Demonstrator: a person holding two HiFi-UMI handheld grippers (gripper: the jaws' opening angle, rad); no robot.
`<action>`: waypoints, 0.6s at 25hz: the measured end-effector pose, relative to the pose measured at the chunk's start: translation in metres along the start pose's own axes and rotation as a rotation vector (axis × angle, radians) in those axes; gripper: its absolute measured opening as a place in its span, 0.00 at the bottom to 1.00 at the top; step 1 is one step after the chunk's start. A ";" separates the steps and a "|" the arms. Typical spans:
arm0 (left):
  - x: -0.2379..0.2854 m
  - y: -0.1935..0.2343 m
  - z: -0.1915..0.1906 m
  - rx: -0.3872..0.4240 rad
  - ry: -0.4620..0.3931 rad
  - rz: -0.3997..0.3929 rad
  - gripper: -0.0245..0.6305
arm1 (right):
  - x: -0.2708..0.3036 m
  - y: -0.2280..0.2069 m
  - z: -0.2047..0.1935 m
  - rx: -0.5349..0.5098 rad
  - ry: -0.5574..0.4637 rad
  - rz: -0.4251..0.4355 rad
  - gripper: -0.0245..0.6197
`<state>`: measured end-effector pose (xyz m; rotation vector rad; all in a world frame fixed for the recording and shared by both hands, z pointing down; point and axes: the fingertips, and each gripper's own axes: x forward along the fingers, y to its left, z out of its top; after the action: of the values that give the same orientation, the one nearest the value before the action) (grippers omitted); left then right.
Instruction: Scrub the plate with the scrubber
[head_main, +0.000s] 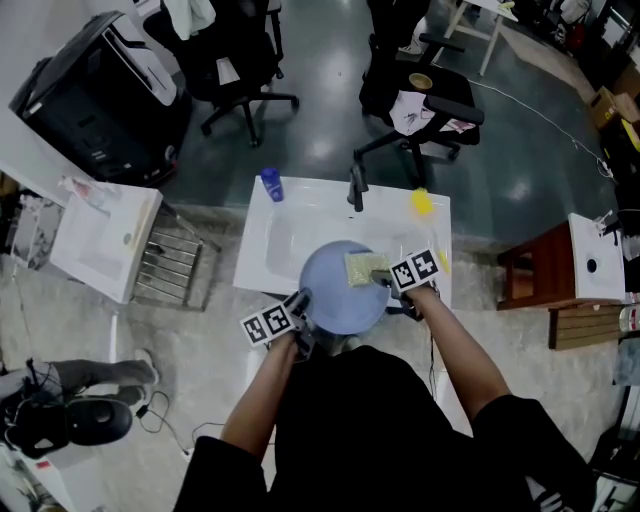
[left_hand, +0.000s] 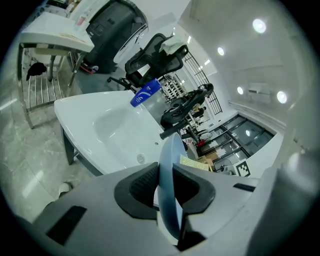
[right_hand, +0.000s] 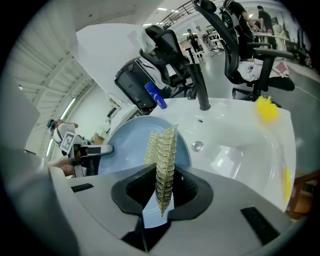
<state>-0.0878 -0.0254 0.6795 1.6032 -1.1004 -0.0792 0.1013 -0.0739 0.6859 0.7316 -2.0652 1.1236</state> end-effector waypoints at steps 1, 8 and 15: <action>-0.001 0.003 0.000 -0.006 -0.004 0.006 0.12 | -0.003 0.006 0.000 0.011 -0.017 0.020 0.13; -0.007 0.014 0.003 -0.029 -0.040 0.017 0.11 | -0.021 0.088 -0.007 0.048 -0.084 0.263 0.13; -0.008 0.003 0.003 -0.031 -0.049 -0.006 0.11 | 0.021 0.123 -0.030 0.009 0.028 0.318 0.13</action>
<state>-0.0959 -0.0223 0.6775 1.5847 -1.1270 -0.1396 0.0069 0.0070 0.6536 0.3954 -2.2051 1.3068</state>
